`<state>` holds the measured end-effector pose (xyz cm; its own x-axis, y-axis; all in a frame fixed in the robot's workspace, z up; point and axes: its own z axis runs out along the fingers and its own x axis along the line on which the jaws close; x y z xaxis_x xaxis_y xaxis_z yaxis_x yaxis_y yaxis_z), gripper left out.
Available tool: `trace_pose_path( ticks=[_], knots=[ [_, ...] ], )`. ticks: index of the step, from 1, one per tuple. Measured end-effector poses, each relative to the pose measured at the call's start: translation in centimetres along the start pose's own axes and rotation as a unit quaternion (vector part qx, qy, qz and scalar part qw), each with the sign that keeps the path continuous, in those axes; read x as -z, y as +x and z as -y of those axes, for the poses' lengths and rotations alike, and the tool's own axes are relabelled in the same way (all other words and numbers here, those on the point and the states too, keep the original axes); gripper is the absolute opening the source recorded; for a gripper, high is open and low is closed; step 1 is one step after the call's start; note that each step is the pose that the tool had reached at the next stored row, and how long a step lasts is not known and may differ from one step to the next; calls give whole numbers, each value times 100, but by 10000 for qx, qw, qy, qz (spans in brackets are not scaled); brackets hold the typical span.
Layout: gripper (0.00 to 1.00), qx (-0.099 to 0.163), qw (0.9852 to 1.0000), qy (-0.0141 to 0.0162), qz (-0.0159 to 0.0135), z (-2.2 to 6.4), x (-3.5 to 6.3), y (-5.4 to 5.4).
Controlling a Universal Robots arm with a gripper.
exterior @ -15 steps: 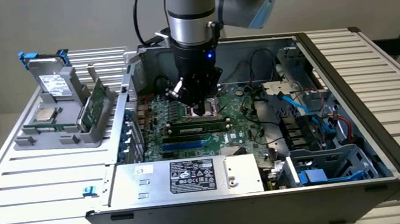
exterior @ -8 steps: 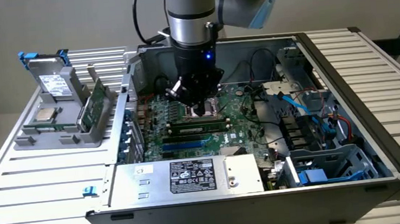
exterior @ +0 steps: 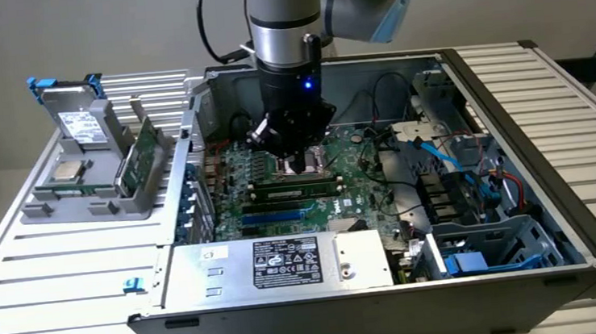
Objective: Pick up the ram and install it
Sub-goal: 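Press down the ram until it locks into place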
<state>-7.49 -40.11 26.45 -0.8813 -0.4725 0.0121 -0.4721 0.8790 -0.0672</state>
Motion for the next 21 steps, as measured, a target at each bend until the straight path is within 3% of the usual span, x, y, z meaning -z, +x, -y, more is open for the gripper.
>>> trace_pose_path(
  ticks=[11,21],
  knots=[
    [11,-543,9985,42,103,0,0,0],
    [11,-1040,9944,79,180,0,0,0]
  ],
)
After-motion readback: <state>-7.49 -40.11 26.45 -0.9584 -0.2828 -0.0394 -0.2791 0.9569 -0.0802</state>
